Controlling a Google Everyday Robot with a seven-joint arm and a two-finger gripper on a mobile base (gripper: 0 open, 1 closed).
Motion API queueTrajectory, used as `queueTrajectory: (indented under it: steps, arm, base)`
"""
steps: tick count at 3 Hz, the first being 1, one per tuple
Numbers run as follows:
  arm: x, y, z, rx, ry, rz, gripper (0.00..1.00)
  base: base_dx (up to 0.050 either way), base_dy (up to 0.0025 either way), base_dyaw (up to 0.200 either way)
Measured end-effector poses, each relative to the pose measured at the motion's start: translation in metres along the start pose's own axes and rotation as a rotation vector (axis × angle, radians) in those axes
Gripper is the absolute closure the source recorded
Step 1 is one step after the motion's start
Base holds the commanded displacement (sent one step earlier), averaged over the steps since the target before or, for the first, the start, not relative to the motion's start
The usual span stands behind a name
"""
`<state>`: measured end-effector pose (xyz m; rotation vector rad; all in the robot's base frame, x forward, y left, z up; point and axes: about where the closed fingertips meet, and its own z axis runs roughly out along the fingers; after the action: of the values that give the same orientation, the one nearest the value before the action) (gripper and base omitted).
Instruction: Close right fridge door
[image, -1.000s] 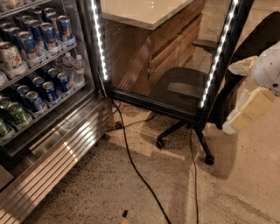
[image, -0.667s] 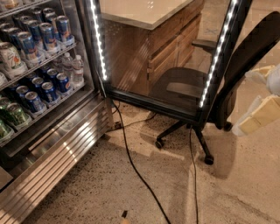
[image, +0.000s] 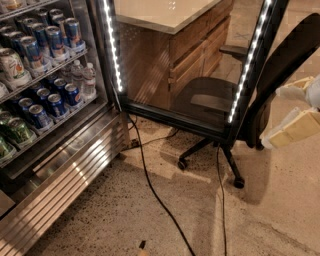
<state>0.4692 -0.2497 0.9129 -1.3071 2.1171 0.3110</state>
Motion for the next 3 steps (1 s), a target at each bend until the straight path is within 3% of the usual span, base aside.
queueTrajectory:
  steps: [1, 3]
  arm:
    - [0.009, -0.008, 0.001, 0.021, 0.016, 0.030, 0.42]
    - [0.086, -0.083, -0.012, 0.195, -0.081, 0.216, 0.88]
  base:
    - [0.000, 0.00000, 0.000]
    - [0.000, 0.00000, 0.000]
